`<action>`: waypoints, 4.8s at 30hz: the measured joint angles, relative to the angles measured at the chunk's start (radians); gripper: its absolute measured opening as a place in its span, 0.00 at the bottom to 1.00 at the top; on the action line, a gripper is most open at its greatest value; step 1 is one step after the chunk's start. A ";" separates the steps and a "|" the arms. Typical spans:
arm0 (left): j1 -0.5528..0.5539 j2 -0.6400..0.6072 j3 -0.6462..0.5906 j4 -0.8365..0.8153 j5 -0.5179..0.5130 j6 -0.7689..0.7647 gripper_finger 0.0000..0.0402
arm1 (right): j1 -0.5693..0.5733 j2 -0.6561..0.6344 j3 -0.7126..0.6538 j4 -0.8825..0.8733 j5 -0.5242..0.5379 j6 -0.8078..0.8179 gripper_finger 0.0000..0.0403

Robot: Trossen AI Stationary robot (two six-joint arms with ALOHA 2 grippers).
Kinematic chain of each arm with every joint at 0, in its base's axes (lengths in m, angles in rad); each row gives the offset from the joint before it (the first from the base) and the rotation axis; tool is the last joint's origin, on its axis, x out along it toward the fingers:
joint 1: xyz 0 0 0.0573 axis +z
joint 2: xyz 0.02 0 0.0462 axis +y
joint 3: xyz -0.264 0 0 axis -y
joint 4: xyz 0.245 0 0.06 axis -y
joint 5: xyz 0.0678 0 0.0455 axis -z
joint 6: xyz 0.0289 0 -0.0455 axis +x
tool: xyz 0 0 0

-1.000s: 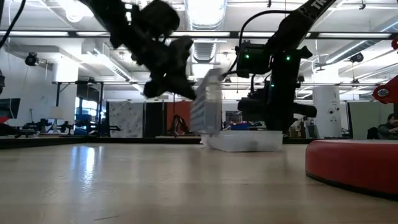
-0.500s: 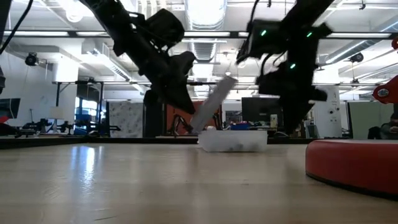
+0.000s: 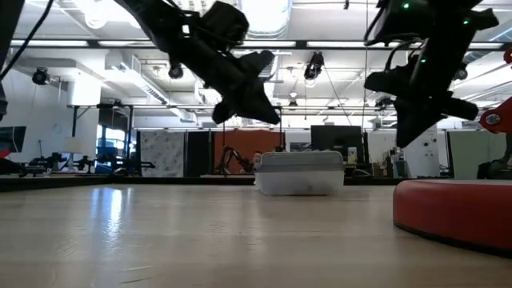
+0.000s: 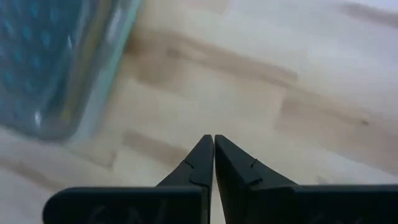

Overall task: Pick & place school supplies into a supply box
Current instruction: Close the black supply box

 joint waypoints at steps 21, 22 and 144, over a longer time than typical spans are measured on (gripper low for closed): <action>-0.006 0.339 0.388 -0.390 0.111 0.088 0.00 | -0.154 0.266 0.002 0.424 -0.113 0.026 0.02; -0.006 0.328 0.383 -0.397 0.111 0.084 0.00 | -0.160 0.272 0.001 0.430 -0.113 0.025 0.02; -0.095 -0.015 0.013 -0.429 -0.116 -0.050 0.00 | -0.238 0.564 0.209 0.656 -0.251 -0.173 0.02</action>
